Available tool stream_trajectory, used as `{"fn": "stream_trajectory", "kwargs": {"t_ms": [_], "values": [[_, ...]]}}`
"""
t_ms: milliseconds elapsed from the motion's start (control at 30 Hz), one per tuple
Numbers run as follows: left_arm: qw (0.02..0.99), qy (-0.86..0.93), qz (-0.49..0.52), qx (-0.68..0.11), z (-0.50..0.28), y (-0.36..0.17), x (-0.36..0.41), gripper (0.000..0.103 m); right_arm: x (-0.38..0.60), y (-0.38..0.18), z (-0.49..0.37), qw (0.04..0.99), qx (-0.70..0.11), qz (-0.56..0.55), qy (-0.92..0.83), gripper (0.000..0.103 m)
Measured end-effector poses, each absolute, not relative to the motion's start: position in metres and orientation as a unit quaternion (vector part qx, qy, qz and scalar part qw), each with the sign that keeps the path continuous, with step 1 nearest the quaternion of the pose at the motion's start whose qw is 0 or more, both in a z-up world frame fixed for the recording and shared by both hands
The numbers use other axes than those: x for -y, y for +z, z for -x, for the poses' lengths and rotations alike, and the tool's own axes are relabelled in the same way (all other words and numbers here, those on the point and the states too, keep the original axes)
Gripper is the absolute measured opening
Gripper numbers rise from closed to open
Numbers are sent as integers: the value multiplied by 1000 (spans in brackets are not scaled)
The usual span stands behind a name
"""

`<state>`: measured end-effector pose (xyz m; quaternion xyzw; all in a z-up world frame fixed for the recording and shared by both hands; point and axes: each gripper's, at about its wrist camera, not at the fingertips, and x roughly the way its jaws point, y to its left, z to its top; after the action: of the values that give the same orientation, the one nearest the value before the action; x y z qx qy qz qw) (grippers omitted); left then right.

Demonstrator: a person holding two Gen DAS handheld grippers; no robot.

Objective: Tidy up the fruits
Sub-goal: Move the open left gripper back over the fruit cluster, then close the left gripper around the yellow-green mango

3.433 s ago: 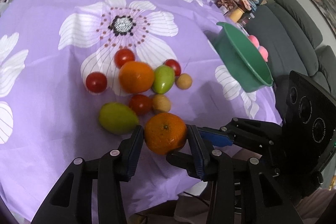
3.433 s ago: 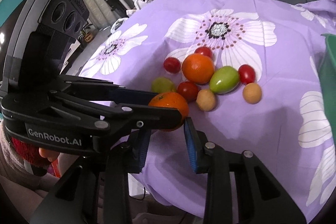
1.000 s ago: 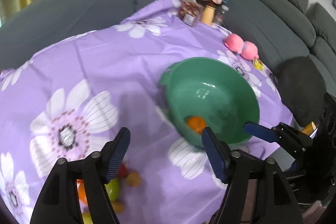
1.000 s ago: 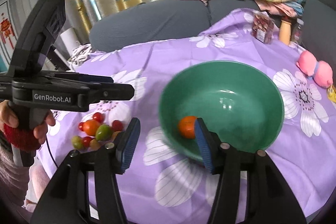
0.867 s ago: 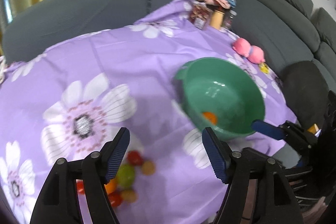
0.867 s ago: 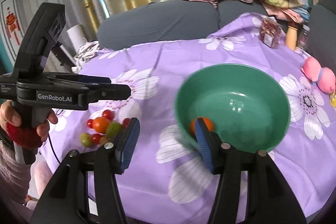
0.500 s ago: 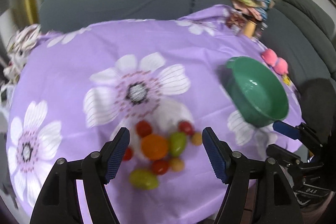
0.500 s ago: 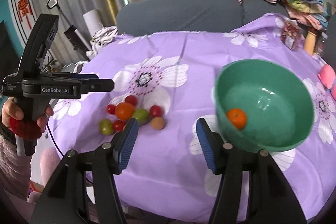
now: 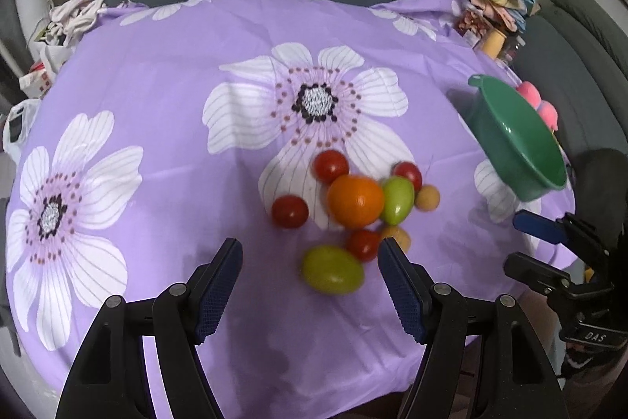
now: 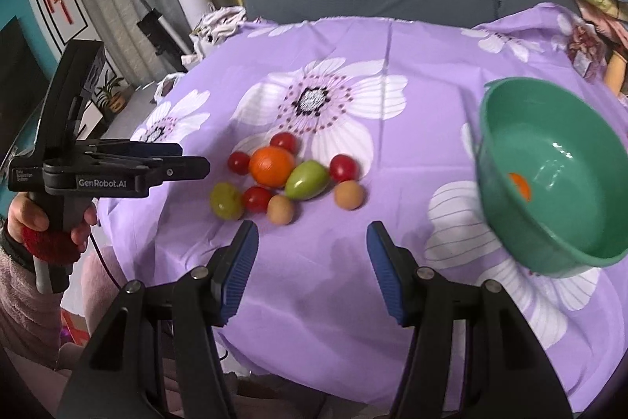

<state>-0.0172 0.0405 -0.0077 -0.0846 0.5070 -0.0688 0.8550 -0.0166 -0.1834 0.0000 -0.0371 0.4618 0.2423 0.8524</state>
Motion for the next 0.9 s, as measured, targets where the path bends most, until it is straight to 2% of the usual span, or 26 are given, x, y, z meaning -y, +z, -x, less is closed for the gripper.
{"fn": "stream_trajectory", "kwargs": {"t_ms": [333,500,767,900], "values": [[843,-96,103,-519,16,-18,-42,71,144,-25,16,816,-491,36,303,57],[842,-102,82,-523,13,-24,-38,71,130,-40,12,801,-505,27,320,57],[845,-128,44,-517,12,-25,-27,71,112,-51,5,788,-509,10,346,48],[836,-137,45,-529,6,-31,-25,67,110,-58,0,785,-514,5,346,45]]}}
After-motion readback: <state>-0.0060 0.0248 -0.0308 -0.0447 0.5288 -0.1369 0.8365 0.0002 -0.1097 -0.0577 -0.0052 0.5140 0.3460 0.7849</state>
